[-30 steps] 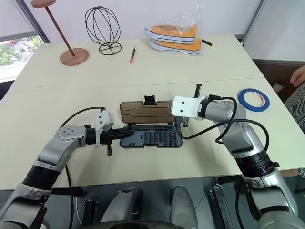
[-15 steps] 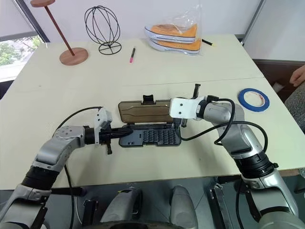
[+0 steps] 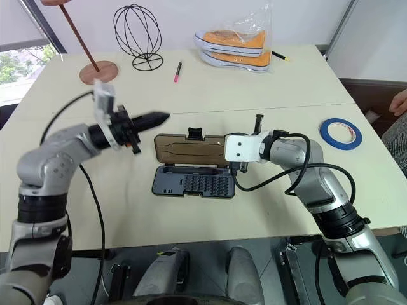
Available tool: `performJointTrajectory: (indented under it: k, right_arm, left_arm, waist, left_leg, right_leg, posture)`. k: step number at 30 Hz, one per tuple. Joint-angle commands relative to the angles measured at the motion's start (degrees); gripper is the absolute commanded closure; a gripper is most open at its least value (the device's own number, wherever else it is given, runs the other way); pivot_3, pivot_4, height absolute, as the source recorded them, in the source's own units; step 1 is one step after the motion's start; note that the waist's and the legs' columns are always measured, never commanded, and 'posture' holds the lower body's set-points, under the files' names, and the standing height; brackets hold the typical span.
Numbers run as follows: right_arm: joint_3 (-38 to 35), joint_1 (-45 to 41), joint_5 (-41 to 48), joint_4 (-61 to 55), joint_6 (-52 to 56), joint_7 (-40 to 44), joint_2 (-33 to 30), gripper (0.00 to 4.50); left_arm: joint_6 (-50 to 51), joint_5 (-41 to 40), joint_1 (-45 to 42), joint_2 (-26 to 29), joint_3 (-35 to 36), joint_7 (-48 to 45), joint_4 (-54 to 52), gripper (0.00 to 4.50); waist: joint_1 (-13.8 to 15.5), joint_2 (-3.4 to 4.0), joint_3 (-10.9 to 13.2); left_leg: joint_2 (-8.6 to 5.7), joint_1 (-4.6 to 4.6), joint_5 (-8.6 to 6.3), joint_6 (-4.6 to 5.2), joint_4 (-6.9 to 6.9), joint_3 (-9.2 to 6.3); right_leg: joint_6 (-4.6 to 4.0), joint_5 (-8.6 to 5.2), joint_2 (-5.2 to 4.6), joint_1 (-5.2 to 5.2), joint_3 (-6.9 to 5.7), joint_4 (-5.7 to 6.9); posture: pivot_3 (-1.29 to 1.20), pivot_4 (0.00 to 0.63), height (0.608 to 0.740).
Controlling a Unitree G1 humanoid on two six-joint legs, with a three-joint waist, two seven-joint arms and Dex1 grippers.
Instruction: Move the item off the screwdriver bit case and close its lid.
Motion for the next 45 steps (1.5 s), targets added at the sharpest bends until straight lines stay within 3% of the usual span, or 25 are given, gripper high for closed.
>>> performJointTrajectory:
  k: [1, 6, 13, 18, 24, 27, 29, 34, 37, 40, 45]
  right_arm:
    - [-0.18, -0.36, 0.55, -0.93, -1.42, 0.17, -0.34, 4.45]
    - [-0.36, -0.49, 0.58, -0.94, -1.53, 0.22, -0.33, 4.45]
    - [-0.35, -1.09, 0.52, -0.77, -1.28, 0.18, -0.17, 4.45]
    - [-0.6, -1.49, 0.44, -0.52, -1.29, 0.15, -0.3, 4.45]
    - [-0.99, -1.3, 1.1, -0.98, -0.54, 0.79, -0.41, 4.45]
    - [-1.02, -1.28, 1.15, -1.01, -0.4, 0.89, -0.36, 3.6]
    - [-1.0, -1.38, 1.07, -0.94, -0.39, 0.85, -0.29, 2.74]
    - [-1.42, -1.66, 2.08, -1.52, 0.98, 2.42, -0.69, 0.07]
    - [-3.67, -2.9, 5.28, -2.6, 5.5, 5.19, -1.59, 0.07]
    - [-8.42, -4.75, 12.97, -5.29, 14.04, 9.86, -3.22, 0.07]
    - [-18.26, -10.38, 26.81, -9.96, 31.89, 10.49, -2.49, 0.07]
  left_arm:
    - [-1.3, -0.29, -4.1, 0.07, 4.37, 3.41, 5.56, 4.5]
    - [-10.33, 8.86, -3.91, 0.81, 0.86, 2.83, 16.69, 4.5]
    - [-24.0, 19.44, -1.67, -1.15, -8.27, -4.98, 29.94, 4.5]
    - [-30.32, 23.01, -2.94, -2.55, -10.14, -7.78, 37.24, 4.5]
    - [-32.34, 24.49, -3.12, -3.37, -10.05, -9.44, 38.84, 4.5]
    - [-32.57, 24.52, -3.0, -3.76, -9.75, -9.76, 38.72, 4.5]
    - [-32.12, 24.02, -3.02, -4.25, -9.31, -9.7, 38.08, 4.5]
    - [-29.6, 22.47, -3.44, -4.77, -7.78, -9.55, 36.66, 4.5]
    - [-29.06, 22.49, -3.22, -4.52, -7.53, -9.58, 36.18, 4.5]
    - [-28.88, 22.85, -2.65, -4.31, -7.46, -9.86, 35.52, 4.5]
    - [-27.49, 22.45, -1.12, -3.85, -7.26, -10.23, 32.35, 4.5]
  waist:
    - [-0.07, 0.0, 0.0]
    - [-0.13, 0.0, 0.0]
    - [0.1, -0.02, 0.01]
    - [-0.01, -0.02, 0.01]
    - [0.02, -0.02, 0.01]
    - [0.02, -0.02, 0.01]
    - [0.06, -0.02, 0.01]
    - [0.05, -0.02, 0.01]
    - [0.05, -0.02, 0.01]
    - [0.07, -0.02, 0.01]
    - [0.04, -0.02, 0.02]
  left_leg:
    - [-0.01, 0.0, 0.0, 0.0, 0.0, 0.02]
    - [-0.02, 0.03, 0.01, -0.01, -0.01, 0.05]
    - [-0.03, -0.01, 0.01, -0.02, 0.0, 0.12]
    - [-0.03, -0.01, 0.01, -0.01, 0.0, 0.14]
    - [-0.03, -0.02, 0.01, -0.01, 0.01, 0.14]
    - [-0.03, -0.02, 0.01, -0.01, 0.01, 0.13]
    - [-0.03, -0.02, 0.01, -0.01, 0.02, 0.13]
    - [-0.03, -0.02, 0.01, -0.01, 0.04, 0.13]
    - [-0.03, -0.03, 0.01, -0.01, 0.08, 0.12]
    - [-0.03, -0.04, 0.01, 0.0, 0.12, 0.08]
    - [-0.01, -0.07, -0.01, 0.02, 0.17, 0.0]
  right_leg:
    - [0.0, 0.0, 0.0, 0.0, 0.01, 0.0]
    - [0.0, 0.0, 0.01, 0.0, 0.01, 0.0]
    - [0.0, 0.01, 0.0, 0.0, 0.01, -0.01]
    - [0.0, 0.01, 0.01, -0.02, 0.0, 0.0]
    - [0.01, 0.01, 0.0, -0.01, 0.0, 0.0]
    - [0.01, 0.01, 0.0, -0.01, 0.0, 0.01]
    - [0.01, 0.01, 0.0, -0.01, 0.0, 0.02]
    - [0.01, 0.01, 0.0, 0.0, 0.0, 0.02]
    - [0.01, 0.01, 0.0, 0.0, 0.0, 0.04]
    - [0.01, 0.01, 0.0, -0.01, 0.0, 0.06]
    - [0.01, 0.01, 0.0, -0.01, -0.01, 0.06]
  posture:
    - [0.0, 0.15, 0.74]
    - [0.0, 0.15, 0.74]
    - [0.0, 0.15, 0.74]
    - [0.0, 0.15, 0.74]
    - [0.0, 0.15, 0.74]
    - [0.0, 0.15, 0.74]
    - [0.0, 0.15, 0.74]
    - [0.0, 0.15, 0.74]
    - [0.0, 0.15, 0.74]
    - [0.0, 0.15, 0.74]
    - [0.0, 0.15, 0.74]
